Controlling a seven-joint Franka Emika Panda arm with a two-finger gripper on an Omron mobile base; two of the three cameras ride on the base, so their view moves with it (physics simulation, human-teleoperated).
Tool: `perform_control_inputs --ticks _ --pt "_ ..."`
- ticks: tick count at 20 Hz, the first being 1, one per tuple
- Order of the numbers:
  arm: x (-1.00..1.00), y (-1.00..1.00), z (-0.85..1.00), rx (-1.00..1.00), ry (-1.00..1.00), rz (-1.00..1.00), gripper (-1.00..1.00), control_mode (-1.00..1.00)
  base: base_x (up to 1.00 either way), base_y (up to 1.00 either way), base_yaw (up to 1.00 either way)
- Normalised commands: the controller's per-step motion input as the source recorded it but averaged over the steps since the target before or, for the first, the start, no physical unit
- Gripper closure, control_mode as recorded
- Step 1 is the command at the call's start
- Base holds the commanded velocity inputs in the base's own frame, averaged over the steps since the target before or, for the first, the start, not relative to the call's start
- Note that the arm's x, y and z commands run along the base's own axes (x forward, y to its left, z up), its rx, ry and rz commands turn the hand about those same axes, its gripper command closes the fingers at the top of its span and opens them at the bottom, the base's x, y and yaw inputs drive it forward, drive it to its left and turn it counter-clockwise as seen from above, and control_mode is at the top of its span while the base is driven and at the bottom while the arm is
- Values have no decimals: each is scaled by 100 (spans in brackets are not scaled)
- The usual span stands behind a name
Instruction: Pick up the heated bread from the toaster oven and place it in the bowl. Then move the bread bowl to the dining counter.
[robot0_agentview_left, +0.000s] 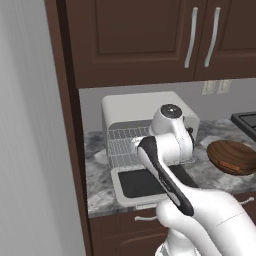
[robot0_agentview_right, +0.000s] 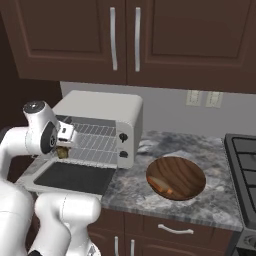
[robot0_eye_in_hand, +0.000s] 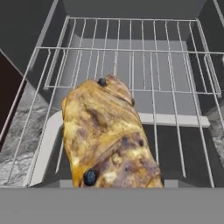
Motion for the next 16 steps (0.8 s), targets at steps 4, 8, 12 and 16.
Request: perform_control_inputs --ticks 4,8,12,16 --pt "-83 -61 57 8 -19 -6 100 -100 0 0 0" --pt "-95 -88 72 2 -14 -13 100 -100 0 0 0" --pt "-89 -99 87 0 -8 -16 100 -100 0 0 0" --pt "-72 -100 74 1 -1 -18 100 -100 0 0 0"
